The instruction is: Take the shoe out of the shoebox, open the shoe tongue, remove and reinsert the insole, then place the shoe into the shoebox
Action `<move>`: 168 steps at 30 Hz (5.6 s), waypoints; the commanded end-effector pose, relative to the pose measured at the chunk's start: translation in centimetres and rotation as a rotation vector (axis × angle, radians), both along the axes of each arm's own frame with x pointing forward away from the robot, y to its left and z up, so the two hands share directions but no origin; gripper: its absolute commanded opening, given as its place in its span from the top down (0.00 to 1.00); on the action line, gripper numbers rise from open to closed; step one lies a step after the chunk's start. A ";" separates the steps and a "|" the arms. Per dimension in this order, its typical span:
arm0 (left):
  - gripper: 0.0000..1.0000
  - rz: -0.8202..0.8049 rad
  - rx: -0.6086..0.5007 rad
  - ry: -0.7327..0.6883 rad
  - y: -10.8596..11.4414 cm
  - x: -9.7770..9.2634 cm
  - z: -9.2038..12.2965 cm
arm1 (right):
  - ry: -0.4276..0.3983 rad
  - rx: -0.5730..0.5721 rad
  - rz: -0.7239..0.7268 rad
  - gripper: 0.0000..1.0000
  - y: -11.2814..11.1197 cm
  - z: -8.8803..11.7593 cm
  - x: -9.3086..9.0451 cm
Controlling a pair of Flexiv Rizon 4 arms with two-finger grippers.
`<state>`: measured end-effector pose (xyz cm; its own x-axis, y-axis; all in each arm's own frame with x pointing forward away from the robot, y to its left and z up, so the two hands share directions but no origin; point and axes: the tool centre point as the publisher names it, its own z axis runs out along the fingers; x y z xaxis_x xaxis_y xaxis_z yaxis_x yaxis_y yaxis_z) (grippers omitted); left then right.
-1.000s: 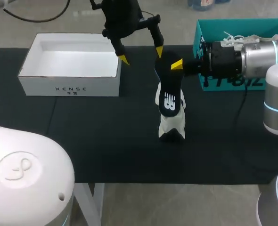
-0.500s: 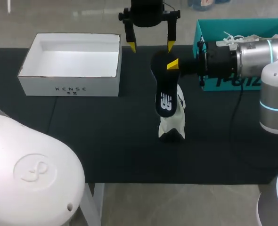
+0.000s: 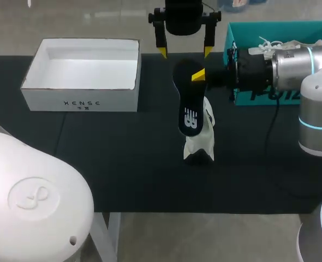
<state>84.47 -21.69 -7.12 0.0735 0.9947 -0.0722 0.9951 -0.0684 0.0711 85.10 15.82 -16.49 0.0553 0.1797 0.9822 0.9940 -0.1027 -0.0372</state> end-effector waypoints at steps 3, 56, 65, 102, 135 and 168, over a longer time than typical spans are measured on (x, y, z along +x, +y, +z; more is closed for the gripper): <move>0.00 -0.005 -0.016 -0.012 0.0 -0.2 0.0 | 0.000 -0.004 0.002 1.00 0.1 0.0 -0.1; 0.00 0.127 -1.346 -0.037 -0.2 0.7 -2.6 | -0.020 0.157 -0.024 1.00 -2.8 5.5 0.0; 0.36 0.135 -1.382 0.010 -2.2 0.7 -3.0 | -0.024 0.158 0.001 1.00 -1.8 5.4 -0.7; 1.00 0.210 -1.358 0.109 -1.6 -0.9 -4.9 | -0.083 -0.164 -0.195 0.00 -4.8 3.3 -1.3; 1.00 0.292 -1.318 0.233 -0.3 -1.6 -5.6 | -0.088 -0.399 -0.067 0.00 -20.7 -0.1 -1.9; 1.00 0.342 -1.203 0.265 0.2 -3.3 -7.5 | -0.074 -0.449 -0.014 0.00 -21.3 0.0 -2.6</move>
